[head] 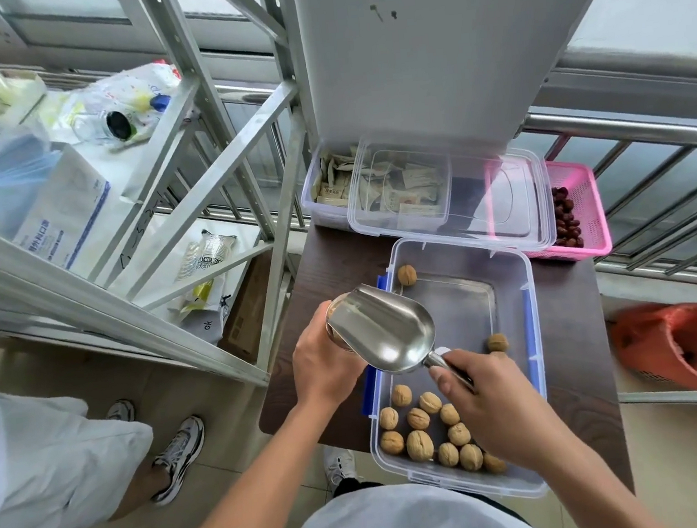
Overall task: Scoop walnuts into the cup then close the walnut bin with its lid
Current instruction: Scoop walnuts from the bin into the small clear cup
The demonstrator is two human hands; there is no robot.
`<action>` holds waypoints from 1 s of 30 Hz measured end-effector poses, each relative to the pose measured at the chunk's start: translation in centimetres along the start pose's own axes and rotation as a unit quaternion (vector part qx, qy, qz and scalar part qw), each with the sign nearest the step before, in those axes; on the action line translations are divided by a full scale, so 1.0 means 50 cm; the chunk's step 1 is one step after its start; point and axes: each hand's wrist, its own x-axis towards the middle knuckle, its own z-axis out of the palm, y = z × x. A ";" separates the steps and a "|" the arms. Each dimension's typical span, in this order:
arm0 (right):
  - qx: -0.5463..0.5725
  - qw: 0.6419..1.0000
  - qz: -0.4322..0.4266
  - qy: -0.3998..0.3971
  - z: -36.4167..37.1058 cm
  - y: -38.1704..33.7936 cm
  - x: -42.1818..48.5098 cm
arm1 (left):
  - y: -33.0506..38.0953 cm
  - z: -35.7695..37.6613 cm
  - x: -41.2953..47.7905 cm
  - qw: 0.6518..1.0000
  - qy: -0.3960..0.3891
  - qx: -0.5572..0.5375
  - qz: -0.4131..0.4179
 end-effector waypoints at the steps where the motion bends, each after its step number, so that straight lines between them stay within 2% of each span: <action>1: -0.002 1.000 -0.006 0.006 0.003 0.002 0.000 | 0.001 0.000 -0.001 1.000 0.000 -0.004 -0.002; 4: 0.013 1.000 -0.007 0.014 0.011 0.006 0.002 | 0.001 0.003 0.000 1.000 -0.001 -0.008 -0.002; 7: 0.116 0.992 0.024 0.040 0.016 0.019 0.005 | 0.000 0.002 0.001 1.000 0.009 -0.001 -0.002; 10: 0.215 0.966 0.092 0.113 0.018 0.053 0.017 | -0.005 0.000 0.003 0.999 0.016 0.001 -0.030; 13: 0.270 0.937 0.162 0.150 0.029 0.109 0.023 | -0.020 0.001 0.001 0.998 0.026 0.004 -0.054; 20: 0.238 0.922 0.260 0.158 0.072 0.192 0.036 | -0.035 0.005 -0.002 0.996 0.047 0.004 -0.081; 24: 0.209 0.929 0.284 0.108 0.107 0.194 0.055 | -0.033 0.011 0.001 0.996 0.047 -0.007 -0.080; 30: 0.191 0.930 0.301 0.092 0.152 0.184 0.104 | -0.055 0.025 0.006 0.994 0.032 -0.015 -0.105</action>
